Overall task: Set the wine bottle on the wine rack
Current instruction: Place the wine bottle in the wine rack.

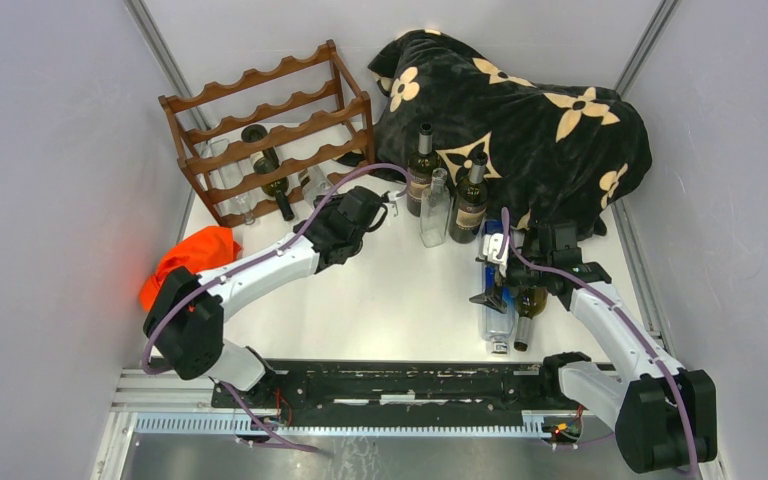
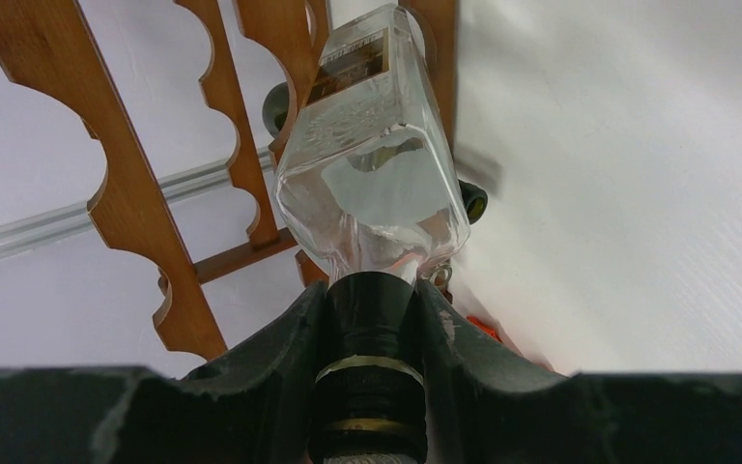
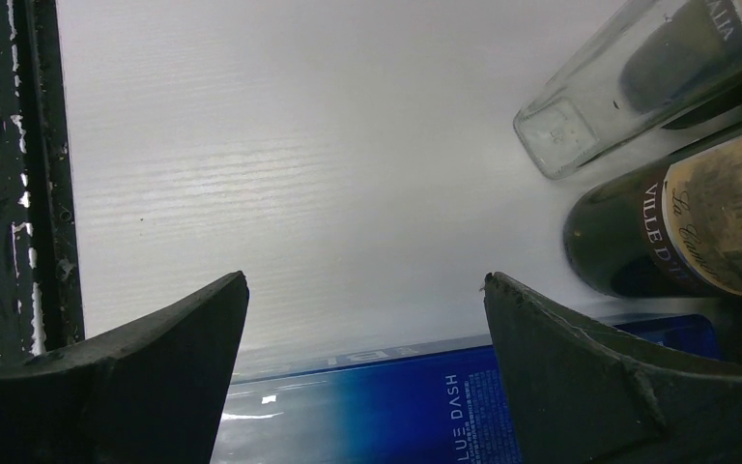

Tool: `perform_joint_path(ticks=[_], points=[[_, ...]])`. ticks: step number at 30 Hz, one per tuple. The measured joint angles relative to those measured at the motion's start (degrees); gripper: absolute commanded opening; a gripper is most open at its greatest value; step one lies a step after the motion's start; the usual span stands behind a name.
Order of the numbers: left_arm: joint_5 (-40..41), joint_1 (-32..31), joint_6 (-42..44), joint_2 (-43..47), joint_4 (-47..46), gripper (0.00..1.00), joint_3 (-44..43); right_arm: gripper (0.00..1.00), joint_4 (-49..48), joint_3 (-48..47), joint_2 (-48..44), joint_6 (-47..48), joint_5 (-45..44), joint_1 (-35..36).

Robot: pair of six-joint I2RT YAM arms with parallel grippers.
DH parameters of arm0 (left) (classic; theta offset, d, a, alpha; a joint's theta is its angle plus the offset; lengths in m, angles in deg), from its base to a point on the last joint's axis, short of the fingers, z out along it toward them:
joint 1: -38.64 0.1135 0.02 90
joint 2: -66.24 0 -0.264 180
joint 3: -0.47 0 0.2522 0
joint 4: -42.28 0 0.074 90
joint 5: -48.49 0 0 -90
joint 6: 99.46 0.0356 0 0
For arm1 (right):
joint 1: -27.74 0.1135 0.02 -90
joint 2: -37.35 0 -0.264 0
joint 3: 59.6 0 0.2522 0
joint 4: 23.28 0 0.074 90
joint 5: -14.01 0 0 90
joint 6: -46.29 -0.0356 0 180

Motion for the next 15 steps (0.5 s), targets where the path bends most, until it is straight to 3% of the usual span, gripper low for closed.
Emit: perform_joint_path(ticks=[15], points=[[2.5, 1.7, 2.9, -4.4, -13.1, 0.02, 5.7, 0.98, 1.4, -0.6, 0.2, 0.8, 0.6, 0.0]])
